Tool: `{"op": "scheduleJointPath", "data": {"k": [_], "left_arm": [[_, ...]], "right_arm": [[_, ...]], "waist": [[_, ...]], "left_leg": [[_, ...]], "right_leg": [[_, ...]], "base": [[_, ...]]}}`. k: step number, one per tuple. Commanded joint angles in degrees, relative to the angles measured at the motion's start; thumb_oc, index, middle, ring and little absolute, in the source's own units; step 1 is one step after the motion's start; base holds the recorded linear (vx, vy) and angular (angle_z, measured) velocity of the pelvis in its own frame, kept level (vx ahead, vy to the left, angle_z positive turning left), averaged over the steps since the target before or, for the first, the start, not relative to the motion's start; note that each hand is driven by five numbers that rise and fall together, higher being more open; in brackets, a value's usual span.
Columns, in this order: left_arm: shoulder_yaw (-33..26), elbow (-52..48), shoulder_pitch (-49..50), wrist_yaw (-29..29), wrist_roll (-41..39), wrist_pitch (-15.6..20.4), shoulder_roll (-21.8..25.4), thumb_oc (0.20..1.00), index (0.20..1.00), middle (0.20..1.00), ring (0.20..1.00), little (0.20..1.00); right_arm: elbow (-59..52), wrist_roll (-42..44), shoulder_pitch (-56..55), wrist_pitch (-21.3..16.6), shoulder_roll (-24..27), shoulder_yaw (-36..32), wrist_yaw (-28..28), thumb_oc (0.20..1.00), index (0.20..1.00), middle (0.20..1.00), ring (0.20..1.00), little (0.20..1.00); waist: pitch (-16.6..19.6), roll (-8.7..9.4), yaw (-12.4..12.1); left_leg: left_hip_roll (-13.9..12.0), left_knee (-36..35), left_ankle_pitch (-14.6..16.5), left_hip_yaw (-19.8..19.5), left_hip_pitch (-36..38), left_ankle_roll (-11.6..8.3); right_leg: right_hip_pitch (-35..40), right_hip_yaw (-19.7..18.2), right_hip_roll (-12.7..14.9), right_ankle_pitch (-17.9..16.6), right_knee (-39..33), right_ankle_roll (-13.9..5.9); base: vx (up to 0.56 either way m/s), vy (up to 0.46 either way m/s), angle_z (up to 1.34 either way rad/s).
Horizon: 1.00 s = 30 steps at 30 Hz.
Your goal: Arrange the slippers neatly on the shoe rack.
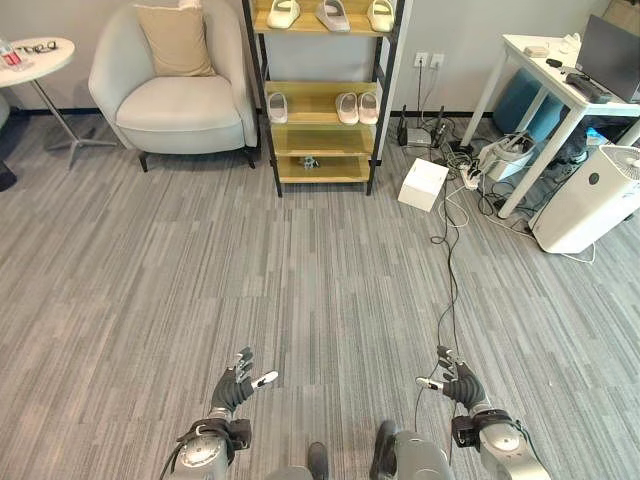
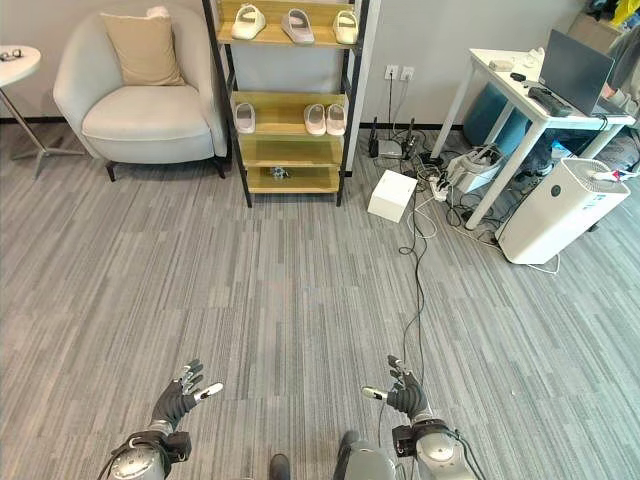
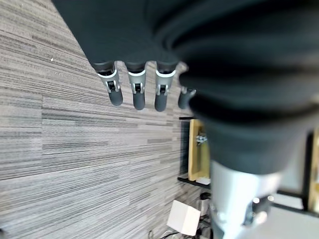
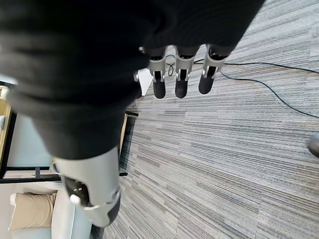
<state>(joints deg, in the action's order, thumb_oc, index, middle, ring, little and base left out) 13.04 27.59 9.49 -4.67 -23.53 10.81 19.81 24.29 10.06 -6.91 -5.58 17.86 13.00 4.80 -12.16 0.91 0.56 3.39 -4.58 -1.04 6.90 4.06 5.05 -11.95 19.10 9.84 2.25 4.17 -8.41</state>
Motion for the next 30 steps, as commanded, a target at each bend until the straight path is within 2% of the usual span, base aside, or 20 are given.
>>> {"op": "scheduleJointPath", "data": {"k": [1,3,4,6,7,8,9,10,13,15,17,18,19,20,22,24,26,27,28,30], "left_arm": [[-0.85,-3.64,-4.26,1.34,2.7,2.52,0.09,1.0,1.0,1.0,1.0,1.0],[-0.58,-3.13,-4.62,1.67,2.97,2.49,-0.12,1.0,1.0,1.0,1.0,1.0],[-0.04,-2.77,-4.74,1.71,2.66,2.31,-0.82,1.0,1.0,1.0,1.0,1.0],[0.96,-2.99,-4.4,2.07,1.58,2.32,-1.27,1.0,1.0,1.0,1.0,1.0],[1.12,-2.83,-4.3,2.19,1.5,2.33,-1.26,1.0,1.0,1.0,1.0,1.0],[1.08,-2.96,-3.87,2.16,0.77,2.42,-1.29,1.0,1.0,1.0,1.0,1.0],[1.07,-2.96,-3.86,2.17,0.76,2.42,-1.29,1.0,1.0,1.0,1.0,1.0],[1.17,-3.27,-3.98,2.25,-0.05,2.48,-1.22,1.0,1.0,1.0,1.0,1.0],[1.33,-2.87,-4.72,1.67,-1.06,2.78,-1.24,1.0,1.0,1.0,1.0,1.0],[1.52,-2.89,-4.99,1.48,-1.29,2.69,-1.26,1.0,1.0,1.0,1.0,1.0],[1.54,-3.33,-4.99,1.3,-1.23,2.47,-1.31,1.0,1.0,1.0,1.0,1.0],[1.67,-3.63,-4.8,1.38,-1.04,2.4,-1.23,1.0,1.0,1.0,1.0,1.0],[1.81,-3.82,-4.52,1.41,-0.84,2.39,-1.18,1.0,1.0,1.0,1.0,1.0],[1.77,-4.07,-4.18,1.22,-0.56,2.22,-1.07,1.0,1.0,1.0,1.0,1.0],[1.69,-4.38,-3.74,0.81,0.02,1.89,-0.96,1.0,1.0,1.0,1.0,1.0],[1.28,-3.98,-3.96,0.15,0.1,1.97,-1.05,1.0,1.0,1.0,1.0,1.0],[0.95,-3.36,-4.12,-0.02,0.15,1.98,-1.17,1.0,1.0,1.0,1.0,1.0],[0.45,-3.18,-3.58,0.19,-0.03,2.07,-1.28,1.0,1.0,1.0,1.0,1.0],[0.3,-3.31,-3.08,0.14,0.06,2.01,-1.29,1.0,1.0,1.0,1.0,1.0],[0.1,-3.49,-2.29,0.16,-0.09,2.08,-1.08,1.0,1.0,1.0,1.0,1.0]], "right_arm": [[-2.2,-1.43,3.72,-1.19,1.4,0.52,0.09,1.0,1.0,1.0,1.0,1.0],[-2.11,-1.53,3.56,-1.2,1.48,0.49,0.0,1.0,1.0,1.0,1.0,1.0],[-2.58,-1.49,2.78,-1.32,1.68,0.34,-0.21,1.0,1.0,1.0,1.0,1.0],[-3.53,-1.03,1.42,-1.66,2.91,-0.01,-0.8,1.0,1.0,1.0,1.0,1.0],[-3.58,-0.87,1.24,-1.66,3.12,0.08,-1.07,1.0,1.0,1.0,1.0,1.0],[-3.54,0.0,0.86,-1.99,3.31,0.46,-1.57,1.0,1.0,1.0,1.0,1.0],[-3.52,0.02,0.87,-2.01,3.31,0.47,-1.57,1.0,1.0,1.0,1.0,1.0],[-3.42,0.43,1.13,-2.15,3.48,0.67,-1.68,1.0,1.0,1.0,1.0,1.0],[-3.31,1.48,1.76,-2.56,3.85,1.08,-1.54,1.0,1.0,1.0,1.0,1.0],[-3.08,1.79,1.74,-2.21,3.99,1.14,-1.41,1.0,1.0,1.0,1.0,1.0],[-2.8,2.1,1.95,-2.21,3.92,1.25,-1.14,1.0,1.0,1.0,1.0,1.0],[-2.69,2.02,1.94,-2.2,3.92,1.23,-1.09,1.0,1.0,1.0,1.0,1.0],[-2.6,1.88,1.9,-2.25,3.89,1.11,-0.98,1.0,1.0,1.0,1.0,1.0],[-2.37,1.71,1.91,-2.27,3.94,1.13,-0.85,1.0,1.0,1.0,1.0,1.0],[-1.69,1.55,1.91,-2.39,3.82,1.2,-0.45,1.0,1.0,1.0,1.0,1.0],[-0.35,1.46,2.48,-2.5,3.71,1.38,0.22,1.0,1.0,1.0,1.0,1.0],[0.24,1.07,2.93,-2.34,3.63,1.47,0.41,1.0,1.0,1.0,1.0,1.0],[0.45,1.01,2.94,-2.24,3.58,1.46,0.07,1.0,1.0,1.0,1.0,1.0],[0.16,0.57,2.83,-2.19,3.33,1.74,-0.07,1.0,1.0,1.0,1.0,1.0],[-0.01,-0.31,3.02,-2.03,3.06,2.24,-0.48,1.0,1.0,1.0,1.0,1.0]], "waist": [[-2.51,0.0,-0.55],[-2.23,0.25,-0.47],[-1.32,0.28,0.24],[-0.73,-0.42,1.27],[-0.62,-0.56,1.4],[-0.54,-0.9,1.43],[-0.53,-0.92,1.51],[-1.14,-0.73,1.14],[-2.26,0.04,0.57],[-2.77,0.55,0.42],[-2.82,1.57,0.25],[-2.66,2.25,0.35],[-2.39,2.76,0.37],[-2.21,3.08,0.33],[-1.78,3.11,0.46],[-1.94,3.08,0.65],[-1.76,3.03,0.97],[-1.26,2.86,0.39],[-0.89,2.67,0.01],[0.27,2.87,-0.39]], "left_leg": [[-0.55,-0.42,12.25,2.9,7.21,-2.13],[-0.5,-0.42,12.99,2.6,7.94,-2.27],[-1.01,-0.42,14.08,1.57,9.6,-2.79],[-3.14,3.78,15.71,0.86,9.64,-3.99],[-3.71,5.96,15.11,0.77,9.3,-4.63],[-4.82,13.89,11.48,0.56,7.07,-6.54],[-4.91,14.31,11.68,0.48,6.82,-6.6],[-4.88,19.72,8.65,-0.21,4.34,-7.5],[-4.91,34.27,4.02,-2.16,-2.65,-8.83],[-5.22,37.47,5.82,-1.45,-5.94,-8.55],[-4.6,35.44,9.18,-0.9,-9.41,-7.28],[-3.98,31.55,11.41,-0.15,-10.49,-6.27],[-3.68,27.77,12.39,0.2,-11.2,-5.69],[-3.72,21.74,10.67,0.26,-11.75,-5.74],[-3.87,7.9,3.77,-1.31,-10.59,-6.4],[-4.25,-0.42,2.15,-2.82,-12.16,-6.99],[-3.73,-0.42,2.05,-3.5,-14.01,-7.37],[-3.68,-0.42,2.6,-3.81,-13.22,-7.04],[-3.44,-0.42,0.42,-4.62,-12.63,-7.2],[-2.82,-0.42,-1.48,-4.58,-11.46,-6.75]], "right_leg": [[5.87,-0.77,-3.09,-2.93,-9.17,-1.46],[6.1,-1.29,-3.21,-2.95,-9.17,-1.43],[7.41,-1.75,-3.92,-3.99,-9.17,-0.74],[8.09,-1.81,-4.91,-1.73,-6.41,0.91],[8.53,-2.02,-5.33,-0.68,-5.75,1.57],[10.43,-2.64,-6.62,1.97,-4.75,3.68],[10.39,-2.57,-6.65,2.03,-4.7,3.73],[11.56,-2.81,-6.9,2.78,-4.65,4.59],[14.02,-3.29,-8.03,4.74,-4.73,7.0],[15.26,-2.97,-8.3,5.9,-4.87,7.67],[16.94,-2.49,-8.24,6.24,-6.13,7.77],[17.73,-2.26,-7.84,6.37,-6.99,7.39],[18.42,-2.01,-7.63,6.71,-7.37,7.27],[19.09,-1.92,-7.78,6.96,-7.66,7.17],[20.06,-1.04,-8.74,7.83,-7.63,7.43],[21.33,-0.36,-9.7,8.99,-7.32,7.64],[22.13,-0.39,-10.2,9.25,-7.02,7.31],[22.74,-1.52,-10.45,9.44,-6.96,7.02],[23.22,-1.91,-10.38,9.92,-6.51,6.85],[24.03,-2.46,-9.47,10.08,-5.21,6.08]], "base": [[0.42,-0.217,-0.23],[0.4,-0.191,-0.05],[0.6,-0.318,0.12],[0.66,-0.398,0.35],[0.57,-0.399,0.52],[0.42,-0.295,0.44],[0.37,-0.286,0.38],[0.14,-0.16,0.1],[0.25,-0.231,-0.18],[0.23,-0.167,-0.19],[0.23,-0.13,-0.04],[0.25,-0.091,0.07],[0.27,-0.069,0.18],[0.26,-0.055,0.16],[0.27,-0.028,0.07],[0.3,0.031,0.03],[0.35,0.111,-0.04],[0.44,0.17,-0.08],[0.46,0.203,-0.1],[0.5,0.233,-0.13]]}}
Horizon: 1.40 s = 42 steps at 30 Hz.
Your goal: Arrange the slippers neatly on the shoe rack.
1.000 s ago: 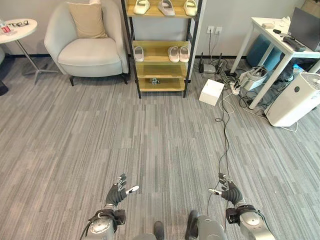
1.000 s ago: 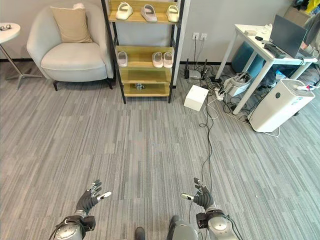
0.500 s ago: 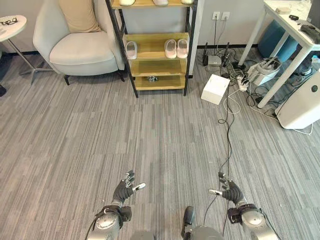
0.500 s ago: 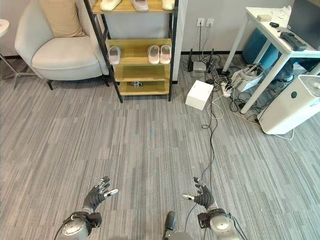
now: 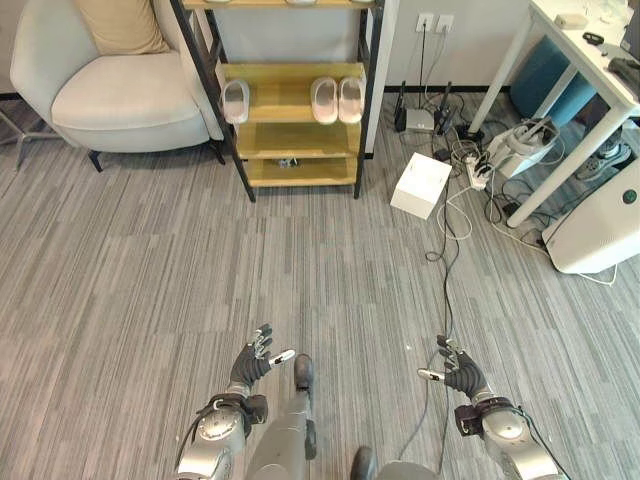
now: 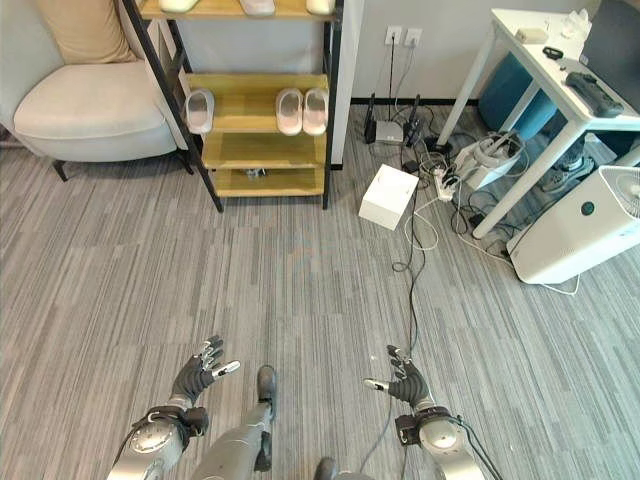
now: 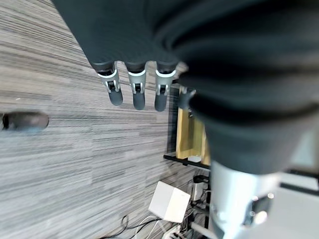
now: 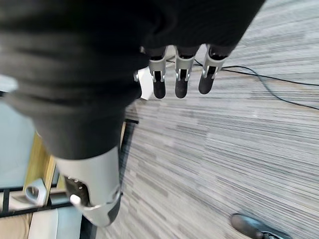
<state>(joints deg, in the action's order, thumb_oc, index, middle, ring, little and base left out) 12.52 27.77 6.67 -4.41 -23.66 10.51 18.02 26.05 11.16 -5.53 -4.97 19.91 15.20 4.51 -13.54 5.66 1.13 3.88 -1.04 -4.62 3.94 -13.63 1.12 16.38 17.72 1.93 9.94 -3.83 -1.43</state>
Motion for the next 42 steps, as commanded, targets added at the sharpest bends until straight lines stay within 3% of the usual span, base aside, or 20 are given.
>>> {"op": "scheduleJointPath", "data": {"k": [1,4,7,9,11,12,13,14,15,18,23,25,28,29,30,32,37,40,42], "left_arm": [[0.75,-3.5,0.7,-0.04,0.06,2.33,0.94,1.0,1.0,1.0,1.0,1.0],[1.12,-3.28,0.96,0.5,0.15,2.18,1.81,1.0,1.0,1.0,1.0,1.0],[2.32,-4.03,0.76,1.18,0.08,2.2,2.42,1.0,1.0,1.0,1.0,1.0],[2.81,-4.4,0.28,1.09,0.63,2.06,2.88,1.0,1.0,1.0,1.0,1.0],[2.92,-4.66,0.17,1.13,0.77,1.99,2.99,1.0,1.0,1.0,1.0,1.0],[3.06,-5.08,-0.2,1.37,0.66,2.11,3.07,1.0,1.0,1.0,1.0,1.0],[3.08,-5.77,-0.26,1.57,0.68,2.02,3.2,1.0,1.0,1.0,1.0,1.0],[2.91,-5.88,-0.29,1.74,1.07,1.87,3.24,1.0,1.0,1.0,1.0,1.0],[2.68,-6.06,-0.41,1.74,1.21,1.89,3.22,1.0,1.0,1.0,1.0,1.0],[1.95,-6.05,-1.14,1.96,1.97,1.93,2.93,1.0,1.0,1.0,1.0,1.0],[2.03,-4.65,-1.35,2.5,0.93,1.95,1.54,1.0,1.0,1.0,1.0,1.0],[2.08,-1.83,-1.95,2.02,-2.04,1.74,-0.21,1.0,1.0,1.0,1.0,1.0],[2.23,0.12,-2.63,1.82,-3.51,1.88,-1.37,1.0,1.0,1.0,1.0,1.0],[2.25,1.34,-3.05,1.1,-4.31,1.79,-2.03,1.0,1.0,1.0,1.0,1.0],[2.18,2.15,-3.53,0.79,-6.19,1.79,-2.85,1.0,1.0,1.0,1.0,1.0],[2.12,2.06,-3.4,0.64,-6.24,1.56,-3.0,1.0,1.0,1.0,1.0,1.0],[2.64,1.6,-3.14,0.34,-4.85,1.32,-2.46,1.0,1.0,1.0,1.0,1.0],[2.91,1.58,-3.64,-0.73,-4.01,1.37,-2.0,1.0,1.0,1.0,1.0,1.0],[2.52,1.49,-3.26,-0.3,-4.53,1.38,-2.11,1.0,1.0,1.0,1.0,1.0]], "right_arm": [[-1.59,-1.69,2.07,-2.5,0.51,0.51,-0.6,1.0,1.0,1.0,1.0,1.0],[-1.63,-1.43,2.75,-2.61,-0.78,1.18,-1.29,1.0,1.0,1.0,1.0,1.0],[-1.56,-1.87,3.38,-2.44,-1.71,2.1,-1.92,1.0,1.0,1.0,1.0,1.0],[-1.09,-2.4,3.51,-2.19,-2.3,2.2,-2.0,1.0,1.0,1.0,1.0,1.0],[-1.16,-2.44,3.4,-2.19,-2.48,2.18,-2.01,1.0,1.0,1.0,1.0,1.0],[-1.49,-2.16,3.08,-2.16,-2.56,2.08,-2.07,1.0,1.0,1.0,1.0,1.0],[-1.94,-2.09,2.94,-1.96,-2.39,1.96,-2.0,1.0,1.0,1.0,1.0,1.0],[-1.82,-2.11,3.26,-1.54,-2.25,1.76,-1.78,1.0,1.0,1.0,1.0,1.0],[-2.02,-2.16,3.28,-1.44,-2.27,1.65,-1.68,1.0,1.0,1.0,1.0,1.0],[-2.17,-2.69,3.41,-0.89,-2.26,1.57,-1.74,1.0,1.0,1.0,1.0,1.0],[-2.07,-2.21,1.74,-0.98,-2.01,1.19,-2.39,1.0,1.0,1.0,1.0,1.0],[-2.04,-0.38,1.2,-1.54,-1.7,1.17,-2.41,1.0,1.0,1.0,1.0,1.0],[-1.66,0.25,0.92,-1.9,-1.01,1.37,-2.43,1.0,1.0,1.0,1.0,1.0],[-1.56,0.88,0.99,-1.97,-0.74,1.17,-2.1,1.0,1.0,1.0,1.0,1.0],[-1.45,1.94,0.61,-2.02,-0.6,0.92,-2.02,1.0,1.0,1.0,1.0,1.0],[-1.38,2.4,0.48,-2.1,-0.51,0.47,-1.88,1.0,1.0,1.0,1.0,1.0],[0.34,2.82,0.88,-2.25,-0.39,-0.18,-0.77,1.0,1.0,1.0,1.0,1.0],[0.95,2.35,2.03,-1.92,-0.25,0.54,0.25,1.0,1.0,1.0,1.0,1.0],[0.7,1.64,2.14,-1.73,-0.53,1.25,-0.3,1.0,1.0,1.0,1.0,1.0]], "waist": [[2.1,-1.58,-1.44],[3.09,-0.99,-1.88],[2.86,-1.06,-1.49],[2.14,-1.74,-1.23],[1.84,-2.08,-1.32],[1.44,-3.43,-1.28],[0.92,-4.79,-1.57],[0.66,-5.41,-2.05],[0.7,-5.53,-2.15],[0.6,-5.53,-2.25],[1.78,-4.71,-1.83],[1.93,-4.34,-1.56],[1.86,-4.3,-1.45],[1.66,-4.1,-1.51],[1.59,-3.57,-1.14],[1.79,-3.15,-0.93],[1.56,-2.15,-0.24],[1.34,-2.13,-0.43],[2.3,-2.87,-0.95]], "left_leg": [[-2.65,-3.96,2.17,-1.47,7.1,-1.9],[-1.15,-1.94,5.37,-0.49,9.14,0.36],[1.11,-0.5,8.98,0.44,12.33,3.28],[1.84,-0.84,10.4,0.71,15.26,4.59],[1.97,-1.4,10.78,0.99,16.63,4.83],[1.2,-2.35,11.18,1.18,18.7,4.66],[-0.33,-1.87,12.05,1.66,19.34,4.08],[-1.25,-1.19,12.61,2.3,19.59,3.64],[-1.46,-1.19,12.82,2.38,19.87,3.24],[-2.01,-0.92,14.01,2.97,21.42,2.46],[-3.52,1.8,17.42,1.6,24.54,0.59],[-4.56,7.54,16.54,0.45,23.05,-0.86],[-4.56,13.14,15.8,-0.81,21.18,-1.53],[-4.45,15.98,13.76,-1.63,20.02,-2.2],[-4.19,15.87,13.96,-2.14,17.84,-2.19],[-3.61,13.48,15.46,-2.6,16.9,-1.55],[-3.34,1.44,7.54,-1.8,9.49,-1.86],[-3.84,-3.96,6.46,-1.69,5.9,-2.41],[-3.46,-3.96,5.61,-2.78,7.22,-1.98]], "right_leg": [[-4.41,-1.56,-0.58,2.19,5.0,-1.68],[-7.49,-2.21,2.44,0.12,15.84,-4.28],[-12.81,-1.57,6.92,-7.44,31.88,-7.53],[-16.62,-1.65,9.14,-10.38,40.58,-8.04],[-18.03,-0.97,10.21,-9.94,42.29,-7.74],[-18.99,2.41,11.03,-6.6,37.67,-6.6],[-17.96,5.27,9.89,-3.19,28.11,-5.27],[-17.62,5.38,8.37,-3.51,16.29,-5.16],[-17.73,4.56,7.47,-4.7,10.69,-5.56],[-18.93,1.78,6.66,-8.52,1.78,-7.15],[-16.59,0.48,5.38,-9.35,0.91,-6.32],[-14.84,-0.06,3.81,-7.95,0.74,-4.77],[-13.37,-0.68,2.76,-6.72,0.34,-3.59],[-12.5,-1.14,2.19,-5.81,0.37,-2.77],[-11.63,-1.14,2.02,-3.97,0.68,-1.9],[-11.14,-0.9,2.09,-3.04,0.65,-1.69],[-8.06,1.4,1.31,-0.7,0.43,-0.63],[-6.68,2.24,0.78,0.14,0.45,-0.74],[-6.11,1.56,0.71,0.52,1.53,-1.6]], "base": [[0.5,0.254,-0.17],[0.42,0.261,-0.19],[0.34,0.273,-0.14],[0.28,0.207,0.16],[0.21,0.109,0.0],[0.32,0.026,-0.07],[0.45,-0.04,-0.16],[0.36,-0.149,-0.12],[0.31,-0.167,-0.05],[0.23,-0.136,0.0],[0.43,-0.296,0.25],[0.36,-0.342,0.39],[0.19,-0.162,0.26],[0.33,-0.244,-0.1],[0.31,-0.21,-0.34],[0.21,-0.104,-0.12],[0.22,-0.02,0.25],[0.24,0.109,0.09],[0.5,0.289,-0.06]]}}
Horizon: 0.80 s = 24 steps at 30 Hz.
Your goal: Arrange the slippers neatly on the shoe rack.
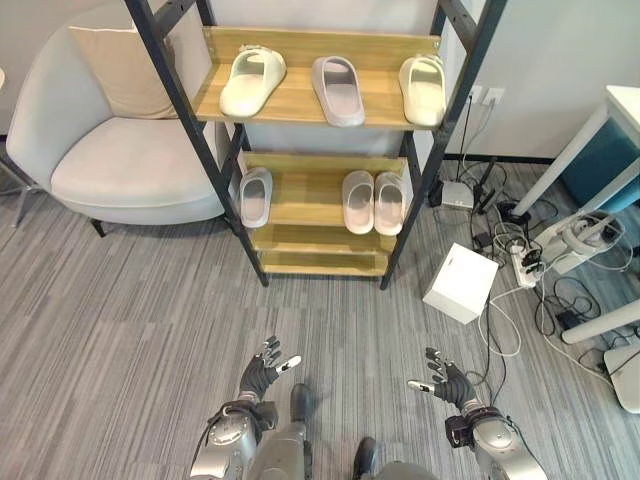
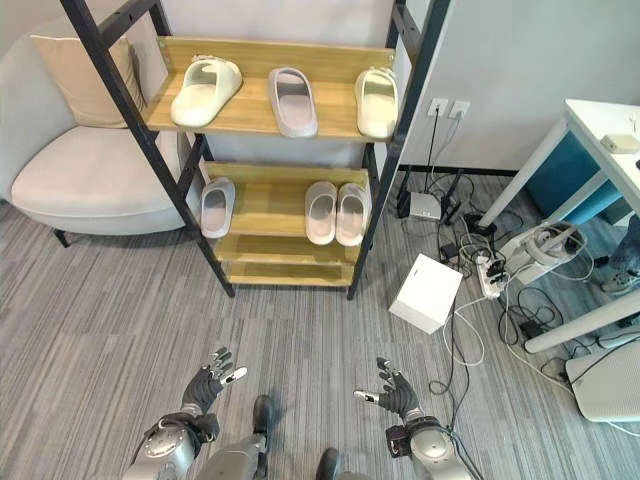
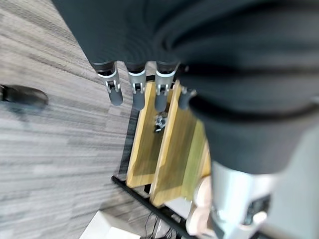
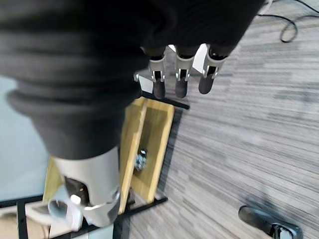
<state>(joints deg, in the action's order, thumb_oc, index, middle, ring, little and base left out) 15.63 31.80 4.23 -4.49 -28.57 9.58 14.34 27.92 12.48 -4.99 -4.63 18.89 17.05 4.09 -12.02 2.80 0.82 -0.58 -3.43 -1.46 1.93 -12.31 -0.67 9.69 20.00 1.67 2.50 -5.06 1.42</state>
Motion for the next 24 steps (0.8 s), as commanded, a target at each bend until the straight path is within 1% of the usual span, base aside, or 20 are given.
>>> {"op": "scheduleJointPath", "data": {"k": [1,3,4,5,6,7,8,9,10,13,14,15,16,17,18,19,21,22,24], "left_arm": [[-0.48,-2.16,-0.66,-0.06,1.05,2.27,1.68,1.0,1.0,1.0,1.0,1.0],[-0.48,-2.16,-0.66,-0.05,1.05,2.27,1.69,1.0,1.0,1.0,1.0,1.0],[-0.44,-2.67,-0.46,-0.05,1.16,2.22,2.19,1.0,1.0,1.0,1.0,1.0],[-0.41,-2.99,-0.36,0.04,1.06,2.23,2.53,1.0,1.0,1.0,1.0,1.0],[-0.41,-2.99,-0.36,0.04,1.06,2.23,2.53,1.0,1.0,1.0,1.0,1.0],[-0.43,-3.19,-0.26,0.07,1.05,2.15,2.81,1.0,1.0,1.0,1.0,1.0],[-0.41,-3.2,-0.29,0.35,1.16,2.13,3.43,1.0,1.0,1.0,1.0,1.0],[-0.31,-3.25,-0.33,0.42,1.24,2.18,3.64,1.0,1.0,1.0,1.0,1.0],[-0.06,-3.54,-0.26,0.55,1.5,2.25,3.88,1.0,1.0,1.0,1.0,1.0],[0.31,-4.37,-0.02,1.22,1.95,2.24,4.31,1.0,1.0,1.0,1.0,1.0],[0.35,-5.29,0.26,1.45,2.41,2.16,4.66,1.0,1.0,1.0,1.0,1.0],[0.09,-5.9,0.18,1.35,2.87,2.2,4.89,1.0,1.0,1.0,1.0,1.0],[0.09,-5.91,0.2,1.35,2.87,2.19,4.89,1.0,1.0,1.0,1.0,1.0],[0.1,-6.14,0.03,1.11,3.45,2.16,5.19,1.0,1.0,1.0,1.0,1.0],[-0.14,-6.58,-0.11,1.64,3.02,2.59,5.31,1.0,1.0,1.0,1.0,1.0],[0.01,-6.51,0.09,1.67,3.4,2.28,5.18,1.0,1.0,1.0,1.0,1.0],[0.12,-5.81,-0.3,1.57,3.39,2.18,4.51,1.0,1.0,1.0,1.0,1.0],[0.17,-5.17,-0.08,1.68,2.98,2.26,3.88,1.0,1.0,1.0,1.0,1.0],[0.34,-5.04,-0.03,1.68,2.74,2.16,3.59,1.0,1.0,1.0,1.0,1.0]], "right_arm": [[-1.0,-1.14,2.21,-1.68,-0.1,0.06,-0.38,1.0,1.0,1.0,1.0,1.0],[-1.0,-1.14,2.21,-1.68,-0.11,0.06,-0.37,1.0,1.0,1.0,1.0,1.0],[-0.98,-1.17,3.74,-1.67,-1.19,1.0,-0.74,1.0,1.0,1.0,1.0,1.0],[-1.17,-1.46,4.31,-1.71,-1.55,1.53,-0.97,1.0,1.0,1.0,1.0,1.0],[-1.17,-1.46,4.31,-1.71,-1.55,1.53,-0.97,1.0,1.0,1.0,1.0,1.0],[-1.45,-1.85,4.98,-1.62,-1.84,1.97,-1.17,1.0,1.0,1.0,1.0,1.0],[-2.42,-2.01,5.33,-1.8,-2.36,2.36,-1.64,1.0,1.0,1.0,1.0,1.0],[-2.59,-1.98,5.19,-1.8,-2.56,2.36,-1.79,1.0,1.0,1.0,1.0,1.0],[-2.7,-1.95,4.9,-1.86,-2.65,2.17,-1.84,1.0,1.0,1.0,1.0,1.0],[-2.45,-1.97,4.08,-1.5,-2.64,1.75,-1.95,1.0,1.0,1.0,1.0,1.0],[-2.45,-2.02,3.57,-1.21,-2.53,1.42,-1.96,1.0,1.0,1.0,1.0,1.0],[-2.7,-1.99,3.36,-1.04,-2.5,1.15,-1.77,1.0,1.0,1.0,1.0,1.0],[-2.72,-2.0,3.34,-1.03,-2.5,1.14,-1.77,1.0,1.0,1.0,1.0,1.0],[-3.15,-2.39,3.3,-0.93,-2.23,1.13,-1.7,1.0,1.0,1.0,1.0,1.0],[-3.38,-2.11,3.07,-0.8,-2.23,1.02,-1.81,1.0,1.0,1.0,1.0,1.0],[-3.23,-2.52,2.79,-0.48,-2.27,1.08,-2.07,1.0,1.0,1.0,1.0,1.0],[-2.64,-2.42,2.91,-0.55,-2.37,1.26,-1.99,1.0,1.0,1.0,1.0,1.0],[-2.88,-1.93,2.33,-1.1,-2.04,1.26,-2.25,1.0,1.0,1.0,1.0,1.0],[-3.05,-1.62,2.17,-1.15,-1.9,1.23,-2.35,1.0,1.0,1.0,1.0,1.0]], "waist": [[1.74,-0.03,-0.98],[1.71,0.0,-1.07],[2.37,0.47,-1.85],[2.3,0.59,-2.16],[2.31,0.6,-2.17],[2.19,0.61,-2.28],[1.97,0.61,-2.11],[1.84,0.53,-1.98],[1.71,0.2,-1.8],[1.55,-1.13,-1.59],[1.6,-1.92,-1.62],[1.34,-2.68,-1.71],[1.3,-2.77,-1.8],[0.95,-2.88,-1.65],[0.78,-2.52,-1.52],[0.81,-2.14,-1.68],[1.48,-1.68,-1.71],[2.32,-1.4,-1.59],[2.52,-1.31,-1.45]], "left_leg": [[1.82,-1.23,0.96,-0.48,7.36,0.53],[1.83,-1.22,1.0,-0.39,7.41,0.55],[2.57,1.21,2.88,0.95,8.23,1.7],[2.85,1.74,3.72,1.64,8.95,2.38],[2.85,1.75,3.73,1.66,8.93,2.39],[3.01,2.05,4.48,2.06,9.72,3.01],[3.75,2.59,5.84,2.71,11.44,4.06],[3.99,2.48,6.28,2.87,12.34,4.38],[4.13,2.21,6.77,2.96,13.47,4.65],[3.46,1.58,7.38,2.88,14.97,4.56],[2.64,1.11,7.5,2.79,15.37,4.35],[1.68,0.98,7.55,2.5,15.85,4.14],[1.55,1.0,7.61,2.59,15.92,4.1],[1.43,1.12,8.05,2.33,16.37,4.17],[1.47,2.01,8.47,2.22,16.41,3.89],[1.5,2.0,8.9,2.37,16.98,3.75],[0.85,1.87,8.69,1.97,17.55,2.93],[0.17,1.17,8.57,1.34,18.23,2.25],[-0.28,1.1,8.54,1.13,18.4,1.82]], "right_leg": [[1.17,-1.28,2.12,8.46,5.48,-5.07],[1.14,-1.37,2.18,8.53,5.61,-5.09],[0.42,-1.32,4.06,8.52,11.27,-6.29],[-1.24,-1.05,5.35,8.35,16.57,-7.07],[-1.28,-1.07,5.36,8.38,16.62,-7.07],[-2.73,-0.55,6.38,7.69,20.9,-7.65],[-6.08,-0.35,8.62,4.65,29.0,-9.16],[-7.3,-0.47,9.28,3.73,31.22,-9.31],[-8.16,-0.42,9.7,3.36,31.6,-9.12],[-7.72,0.82,9.19,4.99,25.41,-8.11],[-8.01,0.95,9.06,5.28,20.0,-7.7],[-9.15,-0.35,9.29,2.86,12.97,-7.94],[-8.91,-0.38,9.09,2.61,12.52,-7.9],[-8.85,-2.2,9.05,1.48,10.09,-8.19],[-7.94,-3.66,8.83,0.93,7.73,-8.87],[-7.28,-4.07,8.63,0.84,6.69,-8.78],[-6.58,-4.17,7.87,0.53,5.59,-8.76],[-5.12,-4.31,6.53,0.52,3.21,-8.37],[-4.58,-4.29,5.94,0.94,2.92,-7.96]], "base": [[0.42,0.242,-0.25],[0.29,0.168,-0.45],[0.38,0.235,-0.4],[0.38,0.235,-0.29],[0.19,0.129,-0.19],[0.26,0.166,-0.17],[0.33,0.201,-0.13],[0.33,0.171,-0.02],[0.22,0.071,0.04],[0.21,-0.034,0.17],[0.25,-0.187,0.38],[0.19,-0.171,0.33],[0.13,-0.149,0.2],[0.1,-0.131,0.01],[0.16,-0.216,0.0],[0.18,-0.282,0.09],[0.21,-0.349,0.15],[0.18,-0.3,0.14],[0.14,-0.266,0.02]]}}
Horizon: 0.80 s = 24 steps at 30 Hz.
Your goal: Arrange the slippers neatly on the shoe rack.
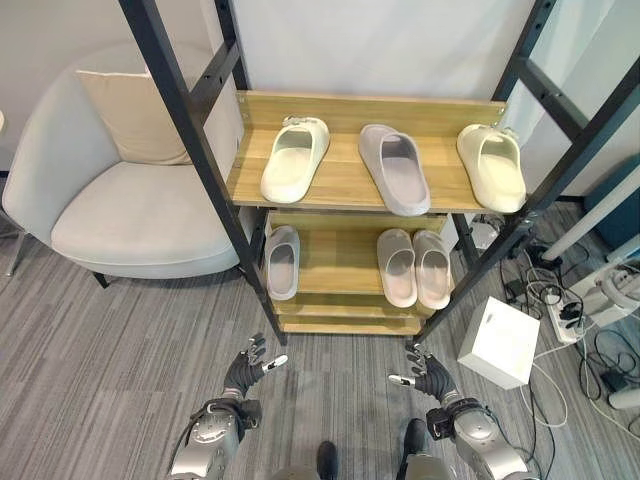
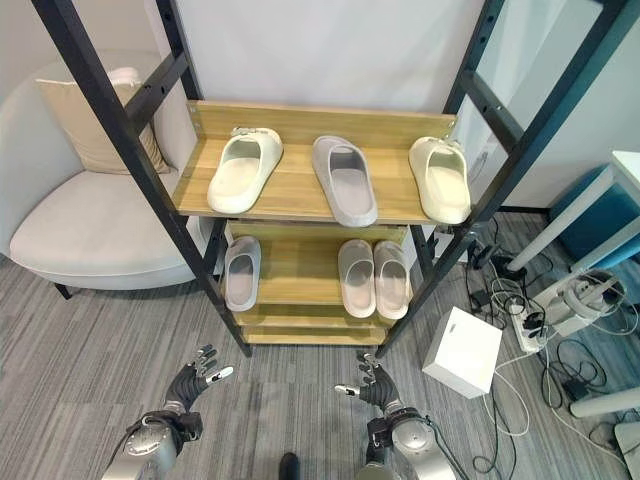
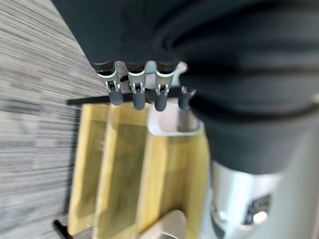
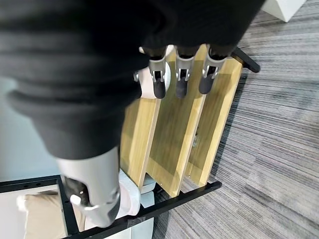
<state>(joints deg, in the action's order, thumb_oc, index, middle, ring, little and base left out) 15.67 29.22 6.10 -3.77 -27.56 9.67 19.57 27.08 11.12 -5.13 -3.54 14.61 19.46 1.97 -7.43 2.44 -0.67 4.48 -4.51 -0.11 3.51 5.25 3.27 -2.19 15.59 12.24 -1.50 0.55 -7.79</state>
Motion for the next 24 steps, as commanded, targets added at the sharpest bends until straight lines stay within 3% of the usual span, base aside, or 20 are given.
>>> {"op": "scheduleJointPath", "data": {"k": [1,6,12,16,19,24], "left_arm": [[0.6,-2.07,-1.93,1.12,1.69,1.93,-1.92,1.0,1.0,1.0,1.0,1.0],[1.94,-1.49,-3.25,0.92,1.05,2.09,-2.95,1.0,1.0,1.0,1.0,1.0],[2.86,-0.46,-2.81,1.33,2.15,1.56,-3.23,1.0,1.0,1.0,1.0,1.0],[2.41,-0.75,-1.9,0.37,2.44,1.63,-3.03,1.0,1.0,1.0,1.0,1.0],[2.75,-1.1,-1.13,-0.87,4.16,2.68,-3.17,1.0,1.0,1.0,1.0,1.0],[2.63,-0.67,-1.13,-1.67,4.39,3.33,-3.37,1.0,1.0,1.0,1.0,1.0]], "right_arm": [[-1.8,-0.1,2.36,-2.35,2.56,-1.1,-0.3,1.0,1.0,1.0,1.0,1.0],[-2.06,1.71,1.92,-3.06,4.06,-2.07,0.02,1.0,1.0,1.0,1.0,1.0],[-2.04,-0.49,0.6,-3.06,4.48,-3.75,1.47,1.0,1.0,1.0,1.0,1.0],[-7.08,-10.88,1.5,-3.55,6.19,-3.96,6.16,1.0,1.0,1.0,1.0,1.0],[-18.67,-23.07,1.08,-4.74,9.2,-3.99,9.33,1.0,1.0,1.0,1.0,1.0],[-29.81,-28.36,-1.03,-5.46,11.5,-4.67,10.03,1.0,1.0,1.0,1.0,1.0]], "waist": [[-1.94,-0.91,0.13],[-2.9,-0.3,0.9],[-1.84,-0.69,2.14],[-1.55,-1.19,1.75],[-1.47,-1.62,1.68],[-1.23,-1.86,1.99]], "left_leg": [[-5.85,2.03,7.08,-0.91,1.02,-2.58],[-5.86,6.97,6.61,-2.96,-2.45,-4.2],[-6.08,0.77,4.85,-2.69,-1.41,-3.44],[-5.49,0.84,6.02,-1.64,-0.1,-2.71],[-5.46,0.18,6.71,-0.33,1.4,-2.17],[-5.61,-0.49,6.83,0.66,2.19,-2.14]], "right_leg": [[7.73,0.19,-5.27,5.73,-2.96,1.85],[9.54,1.62,-6.28,8.09,-4.08,3.75],[10.22,2.81,-6.54,8.29,-3.86,3.54],[10.65,2.16,-5.88,7.88,-3.81,3.0],[10.83,1.13,-5.76,7.36,-4.36,2.39],[10.85,0.47,-5.85,6.81,-5.16,2.03]], "base": [[0.12,-0.274,0.05],[0.05,-0.159,0.18],[0.09,0.043,0.26],[0.08,0.107,-0.02],[0.02,0.089,-0.11],[-0.01,0.038,-0.11]]}}
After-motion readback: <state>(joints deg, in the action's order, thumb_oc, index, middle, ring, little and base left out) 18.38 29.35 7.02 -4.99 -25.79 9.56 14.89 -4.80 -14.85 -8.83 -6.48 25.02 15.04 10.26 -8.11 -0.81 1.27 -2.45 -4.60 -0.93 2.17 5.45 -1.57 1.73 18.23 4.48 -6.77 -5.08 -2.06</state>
